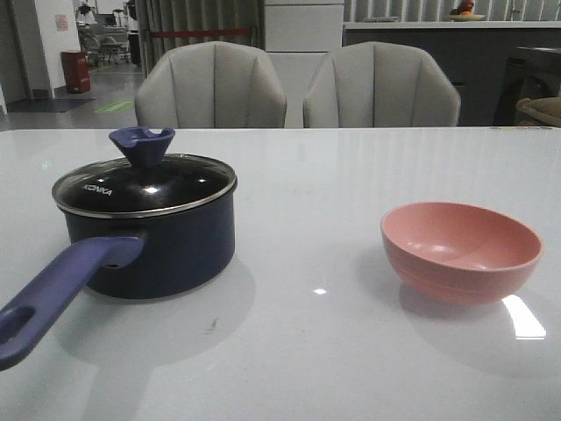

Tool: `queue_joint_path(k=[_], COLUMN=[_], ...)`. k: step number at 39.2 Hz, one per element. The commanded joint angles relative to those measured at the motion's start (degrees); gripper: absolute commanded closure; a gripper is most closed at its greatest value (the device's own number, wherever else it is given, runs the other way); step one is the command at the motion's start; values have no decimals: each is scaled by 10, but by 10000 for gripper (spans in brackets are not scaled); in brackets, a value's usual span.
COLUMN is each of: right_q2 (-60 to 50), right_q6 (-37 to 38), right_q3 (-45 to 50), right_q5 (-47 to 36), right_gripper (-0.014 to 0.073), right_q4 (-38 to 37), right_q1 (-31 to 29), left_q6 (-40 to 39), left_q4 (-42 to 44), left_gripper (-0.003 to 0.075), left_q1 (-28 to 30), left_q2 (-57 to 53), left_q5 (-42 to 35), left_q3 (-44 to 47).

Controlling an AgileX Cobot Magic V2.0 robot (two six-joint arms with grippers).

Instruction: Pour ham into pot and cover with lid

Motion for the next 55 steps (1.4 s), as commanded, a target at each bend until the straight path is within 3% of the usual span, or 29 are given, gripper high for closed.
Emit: queue_joint_path(k=[1,7,17,20,26,55], right_q2=[5,5,5,5,5,5], right_q6=[-2,-2,-2,-2,-2,-2], right_q3=[-15,-15,-15,-15,-15,-15], right_q5=[-49,-49,-49,-49,-48,-48], right_gripper=[426,426,426,426,426,426], right_q4=[4,4,4,4,4,4], right_q1=[-1,-1,-1,-1,-1,-1], left_q6=[0,0,0,0,0,0], left_q4=[-2,14,18,33,40,36], left_gripper=[566,566,566,566,566,566], left_q1=[1,33,175,193,194,194], left_q2=[5,-7,-91,-125,-142,-142], left_q5=[-50,-133,-225,-255,-290,-290], left_q3=[-15,27,148,186,224,224])
